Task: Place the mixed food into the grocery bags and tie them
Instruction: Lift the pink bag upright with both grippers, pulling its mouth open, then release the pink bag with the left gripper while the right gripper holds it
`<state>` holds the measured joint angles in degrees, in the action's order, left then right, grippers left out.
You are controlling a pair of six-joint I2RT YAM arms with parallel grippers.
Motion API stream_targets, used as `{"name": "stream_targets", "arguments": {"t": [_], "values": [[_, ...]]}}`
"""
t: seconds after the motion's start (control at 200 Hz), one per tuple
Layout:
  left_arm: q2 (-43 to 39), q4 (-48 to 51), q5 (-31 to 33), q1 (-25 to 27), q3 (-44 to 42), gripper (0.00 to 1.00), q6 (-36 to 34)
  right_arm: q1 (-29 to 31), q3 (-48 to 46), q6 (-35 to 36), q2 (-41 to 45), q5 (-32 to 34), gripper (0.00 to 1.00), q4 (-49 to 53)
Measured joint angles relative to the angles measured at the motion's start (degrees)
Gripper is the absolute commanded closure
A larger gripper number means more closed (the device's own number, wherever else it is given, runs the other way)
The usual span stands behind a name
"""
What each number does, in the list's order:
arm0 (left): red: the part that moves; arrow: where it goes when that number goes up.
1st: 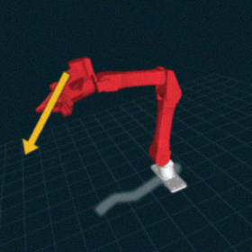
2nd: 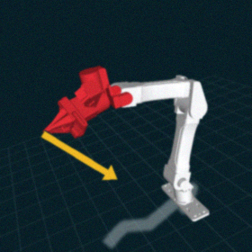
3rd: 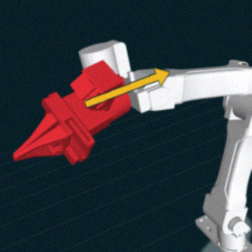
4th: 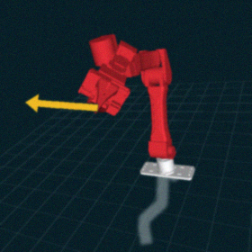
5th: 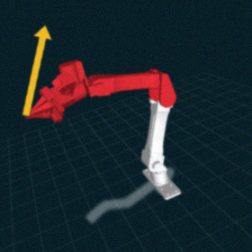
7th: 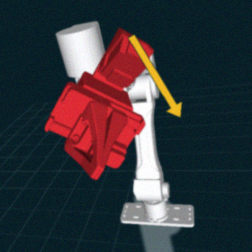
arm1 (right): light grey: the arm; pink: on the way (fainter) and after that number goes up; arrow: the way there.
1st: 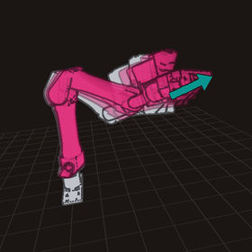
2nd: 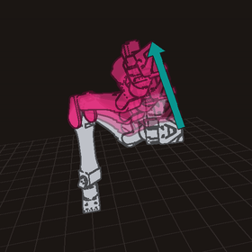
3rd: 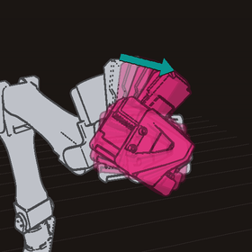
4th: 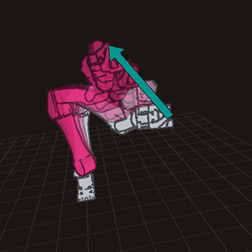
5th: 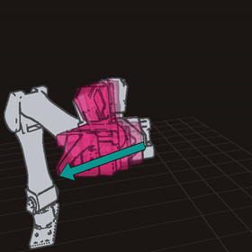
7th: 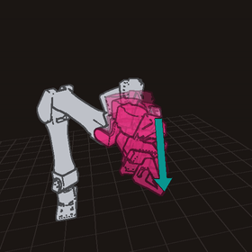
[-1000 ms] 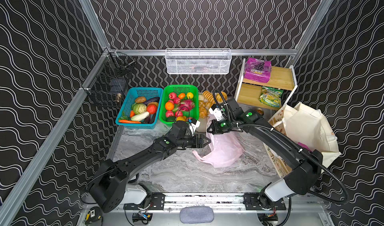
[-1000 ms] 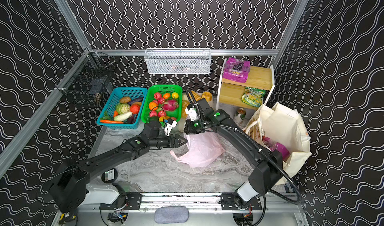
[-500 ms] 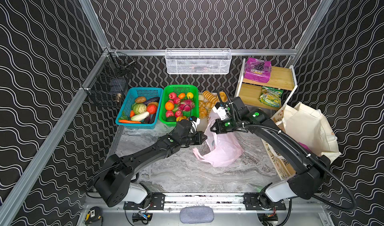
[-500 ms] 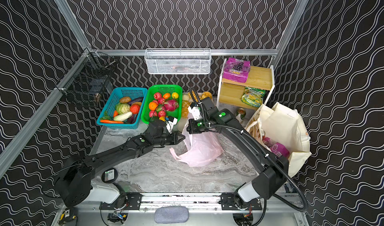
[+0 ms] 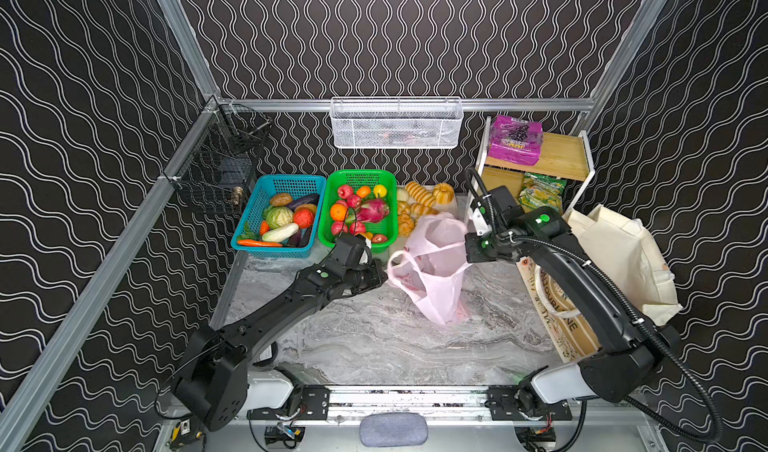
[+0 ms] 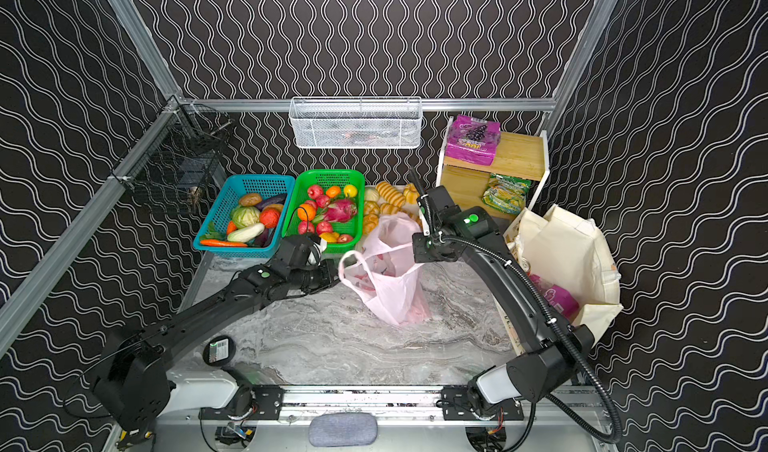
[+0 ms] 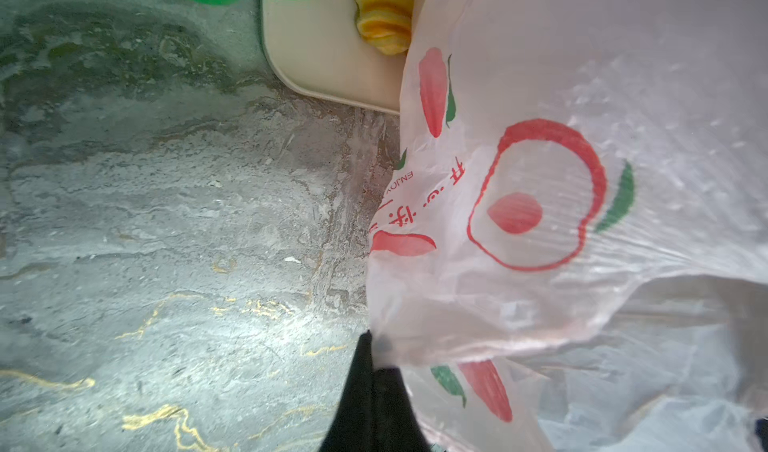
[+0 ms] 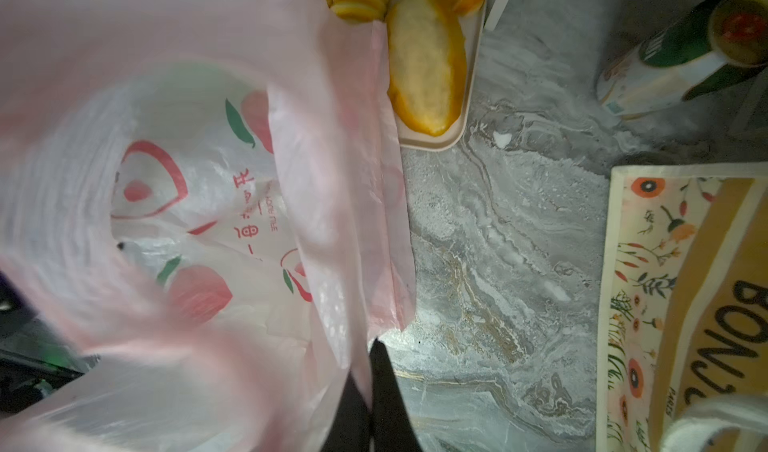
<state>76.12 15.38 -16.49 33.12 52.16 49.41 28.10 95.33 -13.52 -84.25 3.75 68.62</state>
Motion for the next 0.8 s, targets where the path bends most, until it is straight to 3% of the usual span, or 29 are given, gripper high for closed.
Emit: {"name": "stream_targets", "arguments": {"t": [0.04,0.185,0.305,0.455,0.631,0.681,0.801], "values": [[0.59,0.13,-0.57,0.0,0.24,0.97,0.02,-0.04,0.76,0.31,0.0,-0.28,1.0,0.17],[1.7,0.07,-2.97,0.0,1.2,0.46,-0.07,-0.02,1.84,1.33,0.15,-5.16,1.0,0.92],[0.79,1.22,-3.43,0.0,4.22,0.27,-1.88,-0.02,1.95,1.29,0.33,-8.31,1.0,0.81],[-2.69,3.17,-0.37,0.0,7.1,0.17,-6.14,-0.02,6.99,0.48,-1.11,-12.79,1.0,0.79],[-0.87,3.19,-2.23,1.9,10.71,0.11,-11.63,-0.02,10.27,-0.61,-2.69,-14.75,1.0,0.85],[-0.7,3.32,-2.21,3.54,12.07,0.02,-13.94,-0.02,10.1,-1.01,-2.97,-14.99,1.0,0.72],[-1.36,3.32,-2.25,6.67,13.75,0.01,-18.49,-0.02,9.68,-2.05,-3.1,-15.69,1.0,0.37]]}}
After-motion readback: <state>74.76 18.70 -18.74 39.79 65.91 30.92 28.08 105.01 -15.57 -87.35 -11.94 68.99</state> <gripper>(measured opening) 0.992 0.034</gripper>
